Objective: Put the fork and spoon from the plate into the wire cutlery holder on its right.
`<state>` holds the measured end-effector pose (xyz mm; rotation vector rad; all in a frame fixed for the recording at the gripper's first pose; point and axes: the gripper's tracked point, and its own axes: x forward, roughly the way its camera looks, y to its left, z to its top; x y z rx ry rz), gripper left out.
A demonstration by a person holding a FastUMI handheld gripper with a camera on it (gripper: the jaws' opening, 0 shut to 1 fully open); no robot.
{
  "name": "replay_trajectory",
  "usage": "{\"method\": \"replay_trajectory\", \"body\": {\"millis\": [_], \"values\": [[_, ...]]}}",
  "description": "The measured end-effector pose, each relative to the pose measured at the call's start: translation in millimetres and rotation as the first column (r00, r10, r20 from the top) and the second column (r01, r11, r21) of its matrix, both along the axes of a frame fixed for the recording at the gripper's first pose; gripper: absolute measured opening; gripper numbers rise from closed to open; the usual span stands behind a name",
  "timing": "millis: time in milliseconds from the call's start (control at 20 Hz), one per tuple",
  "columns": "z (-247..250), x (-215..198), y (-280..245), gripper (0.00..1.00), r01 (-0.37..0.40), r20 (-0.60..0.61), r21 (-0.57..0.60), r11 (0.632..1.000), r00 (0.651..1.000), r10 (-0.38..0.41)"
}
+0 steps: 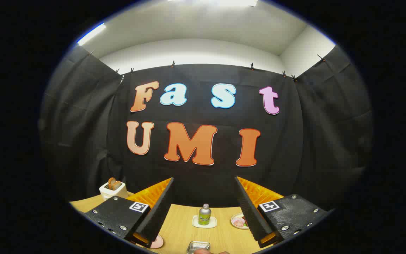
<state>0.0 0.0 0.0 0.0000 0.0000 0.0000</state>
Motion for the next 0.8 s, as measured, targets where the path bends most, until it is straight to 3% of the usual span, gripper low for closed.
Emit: {"method": "replay_trajectory", "body": {"millis": [800], "values": [[5.7, 19.3, 29.2, 0.98, -0.009, -0.014, -0.002, 1.000, 1.000, 0.009]]}}
